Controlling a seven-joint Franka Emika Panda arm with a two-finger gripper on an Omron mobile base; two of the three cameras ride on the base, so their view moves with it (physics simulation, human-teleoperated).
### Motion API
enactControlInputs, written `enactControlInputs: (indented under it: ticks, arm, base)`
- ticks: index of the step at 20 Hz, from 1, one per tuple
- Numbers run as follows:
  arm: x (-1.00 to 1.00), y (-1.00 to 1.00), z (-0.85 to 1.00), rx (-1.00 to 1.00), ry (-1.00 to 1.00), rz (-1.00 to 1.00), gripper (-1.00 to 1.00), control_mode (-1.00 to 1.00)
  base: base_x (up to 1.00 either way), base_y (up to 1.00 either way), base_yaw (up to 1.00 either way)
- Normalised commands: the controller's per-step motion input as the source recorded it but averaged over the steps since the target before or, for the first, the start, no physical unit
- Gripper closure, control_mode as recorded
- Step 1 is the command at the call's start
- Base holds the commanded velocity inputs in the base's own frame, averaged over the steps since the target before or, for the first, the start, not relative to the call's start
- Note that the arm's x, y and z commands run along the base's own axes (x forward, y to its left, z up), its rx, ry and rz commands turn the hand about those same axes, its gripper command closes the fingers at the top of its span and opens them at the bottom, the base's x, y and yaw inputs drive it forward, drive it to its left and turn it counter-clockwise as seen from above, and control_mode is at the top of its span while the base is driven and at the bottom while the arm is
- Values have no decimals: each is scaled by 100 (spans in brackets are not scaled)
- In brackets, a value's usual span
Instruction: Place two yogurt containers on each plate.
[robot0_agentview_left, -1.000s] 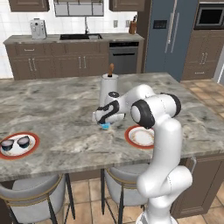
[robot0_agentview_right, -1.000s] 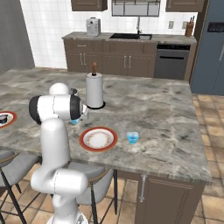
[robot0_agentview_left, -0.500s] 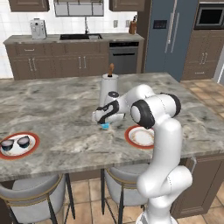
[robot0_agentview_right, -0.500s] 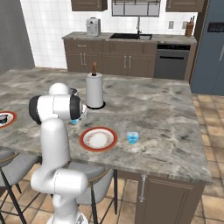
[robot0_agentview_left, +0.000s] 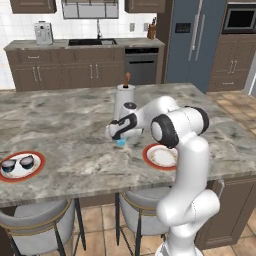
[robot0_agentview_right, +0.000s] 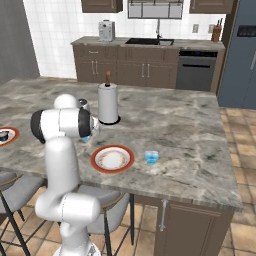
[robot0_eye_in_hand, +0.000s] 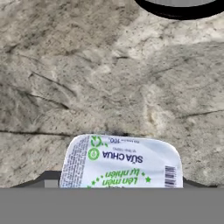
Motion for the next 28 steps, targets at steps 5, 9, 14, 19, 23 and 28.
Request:
enactControlInputs:
  ticks: [5,9,14,19,23,28]
  arm:
    - [-54,-40,81,1,-1,0,100,-100]
    - [-59,-70,58,2,-3,0,100,-100]
    - [-78,-76,12,0,-3,2,100,-100]
    - [-88,-49,-2,0,0,9,100,-100]
    - [-48,-25,-1,0,-1,11,100,-100]
    - [-9,-1,-9,0,2,9,100,-100]
  base:
    - [0,0,0]
    - [0,0,0]
    - [0,0,0]
    - [0,0,0]
    - [0,0,0]
    - [0,0,0]
